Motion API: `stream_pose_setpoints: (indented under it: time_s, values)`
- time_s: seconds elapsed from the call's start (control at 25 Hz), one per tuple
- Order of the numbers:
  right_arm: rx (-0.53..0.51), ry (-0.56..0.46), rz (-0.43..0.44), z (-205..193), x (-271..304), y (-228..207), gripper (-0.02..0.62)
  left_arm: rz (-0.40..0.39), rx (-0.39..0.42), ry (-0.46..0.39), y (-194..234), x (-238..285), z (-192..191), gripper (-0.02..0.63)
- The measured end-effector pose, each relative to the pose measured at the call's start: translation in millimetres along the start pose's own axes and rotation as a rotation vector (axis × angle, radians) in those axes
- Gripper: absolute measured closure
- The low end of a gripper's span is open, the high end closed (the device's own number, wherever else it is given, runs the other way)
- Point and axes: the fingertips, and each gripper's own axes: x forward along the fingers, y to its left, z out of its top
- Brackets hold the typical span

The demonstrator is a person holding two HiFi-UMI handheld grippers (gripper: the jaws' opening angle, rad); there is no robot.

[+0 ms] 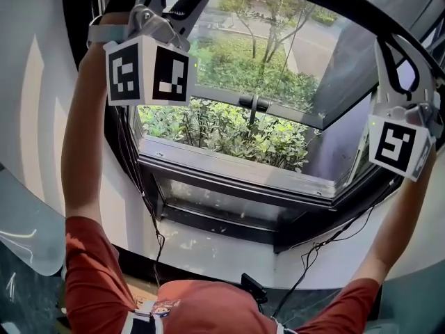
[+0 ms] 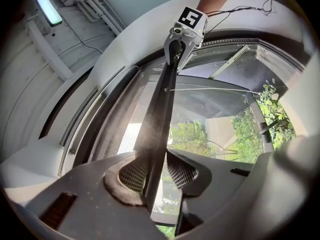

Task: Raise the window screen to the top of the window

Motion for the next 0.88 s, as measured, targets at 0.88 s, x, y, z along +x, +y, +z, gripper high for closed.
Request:
stream_pose_setpoints:
  time_s: [0.88]
  values:
    - [-0.082,-0.030,-0.092,9,51,-87,0.517,0.073,0.041,-0.013,86,58,6,0.490]
